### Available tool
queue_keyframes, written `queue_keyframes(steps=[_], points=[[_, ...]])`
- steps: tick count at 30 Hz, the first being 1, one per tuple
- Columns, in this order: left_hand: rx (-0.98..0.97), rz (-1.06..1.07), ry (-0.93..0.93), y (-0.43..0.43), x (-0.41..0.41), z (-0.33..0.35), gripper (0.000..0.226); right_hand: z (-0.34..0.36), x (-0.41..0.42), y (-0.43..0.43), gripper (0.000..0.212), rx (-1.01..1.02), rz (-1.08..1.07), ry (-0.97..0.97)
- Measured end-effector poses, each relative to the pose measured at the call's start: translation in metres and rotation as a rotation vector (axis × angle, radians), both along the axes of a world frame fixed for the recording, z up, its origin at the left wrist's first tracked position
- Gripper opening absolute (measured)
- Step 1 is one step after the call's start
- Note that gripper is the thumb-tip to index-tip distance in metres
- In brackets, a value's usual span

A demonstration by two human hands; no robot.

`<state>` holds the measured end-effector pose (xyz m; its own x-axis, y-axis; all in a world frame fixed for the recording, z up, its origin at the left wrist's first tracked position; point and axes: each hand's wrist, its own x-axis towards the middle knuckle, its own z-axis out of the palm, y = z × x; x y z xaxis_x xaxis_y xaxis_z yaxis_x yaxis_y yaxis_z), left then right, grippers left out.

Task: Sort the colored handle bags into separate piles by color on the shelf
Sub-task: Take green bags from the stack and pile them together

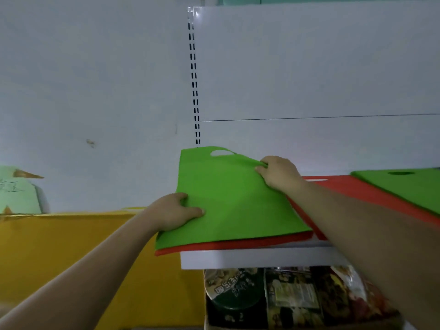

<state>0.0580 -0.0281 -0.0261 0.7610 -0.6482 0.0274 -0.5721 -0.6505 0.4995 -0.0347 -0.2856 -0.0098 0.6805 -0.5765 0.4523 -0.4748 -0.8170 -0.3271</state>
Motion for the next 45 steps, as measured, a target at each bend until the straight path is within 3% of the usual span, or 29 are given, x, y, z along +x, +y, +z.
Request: queue_keyframes(steps=[10,18,28,31,34,45], points=[[-0.385,-0.1,0.033,0.014,-0.002,0.006,0.072,0.024,-0.051,0.045,0.02,0.23,0.015,-0.706],[-0.68,-0.225,0.259,0.008,-0.009,0.009,0.054,0.044,-0.1,0.068,0.03,0.245,-0.073,-1.003],[-0.717,-0.552,0.339,-0.033,-0.117,0.021,0.053,0.04,-0.246,0.058,0.028,0.138,-0.272,-0.878],[-0.692,-0.64,0.339,-0.057,-0.167,0.018,0.053,0.037,-0.31,0.059,0.042,0.231,-0.297,-0.798],[-0.656,-0.749,0.302,-0.082,-0.225,0.015,0.054,0.031,-0.382,0.063,0.055,0.184,-0.428,-0.696],[-0.605,-0.991,0.333,-0.138,-0.431,-0.006,0.053,0.008,-0.617,0.096,0.058,0.089,-0.769,-0.681]])
